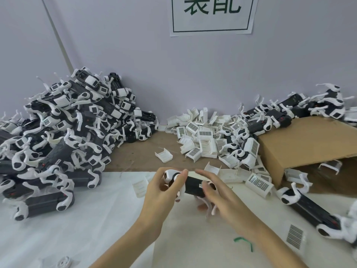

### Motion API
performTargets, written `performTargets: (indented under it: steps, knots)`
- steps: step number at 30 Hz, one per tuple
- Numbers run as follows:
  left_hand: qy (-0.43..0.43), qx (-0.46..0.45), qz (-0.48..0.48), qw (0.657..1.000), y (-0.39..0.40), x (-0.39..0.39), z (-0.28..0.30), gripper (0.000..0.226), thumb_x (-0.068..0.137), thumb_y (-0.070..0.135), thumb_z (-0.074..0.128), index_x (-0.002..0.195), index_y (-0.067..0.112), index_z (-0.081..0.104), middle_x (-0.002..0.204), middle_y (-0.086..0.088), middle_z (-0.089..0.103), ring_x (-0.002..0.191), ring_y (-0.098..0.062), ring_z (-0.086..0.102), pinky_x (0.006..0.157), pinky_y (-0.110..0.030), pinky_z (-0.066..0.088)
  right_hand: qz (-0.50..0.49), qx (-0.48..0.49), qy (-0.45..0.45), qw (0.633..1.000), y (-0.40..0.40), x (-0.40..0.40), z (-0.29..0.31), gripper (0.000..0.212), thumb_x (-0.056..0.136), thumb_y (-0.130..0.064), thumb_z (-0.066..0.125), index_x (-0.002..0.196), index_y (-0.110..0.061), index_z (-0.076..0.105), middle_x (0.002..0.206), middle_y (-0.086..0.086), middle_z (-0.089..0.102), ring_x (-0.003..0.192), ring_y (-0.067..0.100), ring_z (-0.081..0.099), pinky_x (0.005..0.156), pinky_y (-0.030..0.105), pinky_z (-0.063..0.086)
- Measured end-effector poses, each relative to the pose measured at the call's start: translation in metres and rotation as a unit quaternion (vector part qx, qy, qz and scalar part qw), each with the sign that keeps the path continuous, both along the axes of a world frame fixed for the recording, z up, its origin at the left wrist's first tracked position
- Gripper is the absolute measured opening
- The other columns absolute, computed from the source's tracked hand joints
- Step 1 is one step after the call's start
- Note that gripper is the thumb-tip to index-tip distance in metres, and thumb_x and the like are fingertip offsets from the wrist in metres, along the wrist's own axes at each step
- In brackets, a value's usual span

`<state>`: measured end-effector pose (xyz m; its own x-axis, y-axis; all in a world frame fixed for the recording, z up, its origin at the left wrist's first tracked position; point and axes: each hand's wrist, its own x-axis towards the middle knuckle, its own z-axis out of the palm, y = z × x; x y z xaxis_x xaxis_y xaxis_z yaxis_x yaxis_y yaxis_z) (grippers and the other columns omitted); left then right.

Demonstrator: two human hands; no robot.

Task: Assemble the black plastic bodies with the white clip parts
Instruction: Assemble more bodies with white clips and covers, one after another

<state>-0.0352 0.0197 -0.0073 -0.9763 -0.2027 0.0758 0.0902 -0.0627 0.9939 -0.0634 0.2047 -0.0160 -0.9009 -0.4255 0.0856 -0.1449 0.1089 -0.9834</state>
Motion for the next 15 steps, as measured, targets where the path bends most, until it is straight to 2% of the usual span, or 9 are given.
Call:
performTargets:
  steps: [2,4,5,7,10,12,15]
  knots:
    - [0.027,-0.017,-0.004,0.999,0.000,0.003,0.002,0.038,0.084,0.057,0.078,0.103,0.026,0.069,0.073,0.010,0.058,0.070,-0.010,0.052,0.064,-0.018,0.044,-0.005,0.024,0.082,0.996,-0.006,0.003,-0.006,0.046,0.102,-0.027,0.068,0.139,-0.051,0.054,0.126,-0.017,0.069,0.115,0.001,0.065,0.085,0.025,0.058]
    - [0.069,-0.045,-0.026,0.996,-0.001,0.006,0.005,0.042,0.085,0.063,0.080,0.113,0.034,0.068,0.076,0.013,0.061,0.072,-0.006,0.056,0.066,-0.014,0.045,-0.036,0.021,0.133,0.990,-0.010,0.002,-0.013,0.049,0.101,-0.006,0.066,0.133,-0.042,0.058,0.124,-0.017,0.069,0.115,0.007,0.066,0.088,0.017,0.054]
    - [0.088,-0.051,-0.045,0.994,-0.001,0.007,0.008,0.042,0.087,0.064,0.076,0.118,0.036,0.067,0.080,0.013,0.063,0.075,-0.006,0.058,0.067,-0.012,0.046,-0.043,0.015,0.141,0.989,-0.010,0.001,-0.014,0.047,0.101,-0.003,0.064,0.131,-0.039,0.059,0.123,-0.016,0.070,0.114,0.008,0.066,0.087,0.012,0.051]
    - [0.123,-0.040,-0.085,0.988,-0.001,0.011,0.013,0.044,0.090,0.061,0.064,0.125,0.034,0.068,0.089,0.008,0.068,0.081,-0.008,0.061,0.073,-0.014,0.047,-0.026,-0.004,0.132,0.991,-0.008,-0.002,-0.012,0.042,0.103,-0.007,0.062,0.132,-0.037,0.056,0.125,-0.015,0.069,0.120,0.007,0.064,0.093,0.011,0.047]
    - [0.141,-0.018,-0.096,0.985,-0.003,0.012,0.015,0.050,0.094,0.060,0.056,0.129,0.028,0.072,0.106,-0.002,0.070,0.087,-0.016,0.059,0.079,-0.025,0.047,0.020,-0.030,0.108,0.993,-0.004,-0.003,-0.012,0.038,0.103,-0.021,0.062,0.134,-0.041,0.055,0.130,-0.009,0.068,0.127,0.014,0.063,0.106,0.027,0.048]
    - [0.138,-0.003,-0.081,0.987,-0.004,0.011,0.016,0.050,0.095,0.060,0.056,0.126,0.026,0.075,0.111,-0.003,0.070,0.086,-0.014,0.059,0.077,-0.023,0.048,0.027,-0.021,0.118,0.992,-0.003,-0.004,-0.013,0.039,0.103,-0.022,0.063,0.134,-0.043,0.055,0.129,-0.007,0.068,0.126,0.015,0.063,0.107,0.027,0.048]
    - [0.120,0.018,-0.088,0.989,-0.006,0.011,0.014,0.039,0.102,0.052,0.058,0.123,0.024,0.076,0.101,0.000,0.071,0.084,-0.015,0.058,0.077,-0.022,0.049,0.032,-0.043,0.110,0.992,-0.003,-0.007,-0.015,0.041,0.103,-0.010,0.063,0.133,-0.037,0.058,0.125,-0.004,0.070,0.122,0.019,0.066,0.100,0.026,0.053]
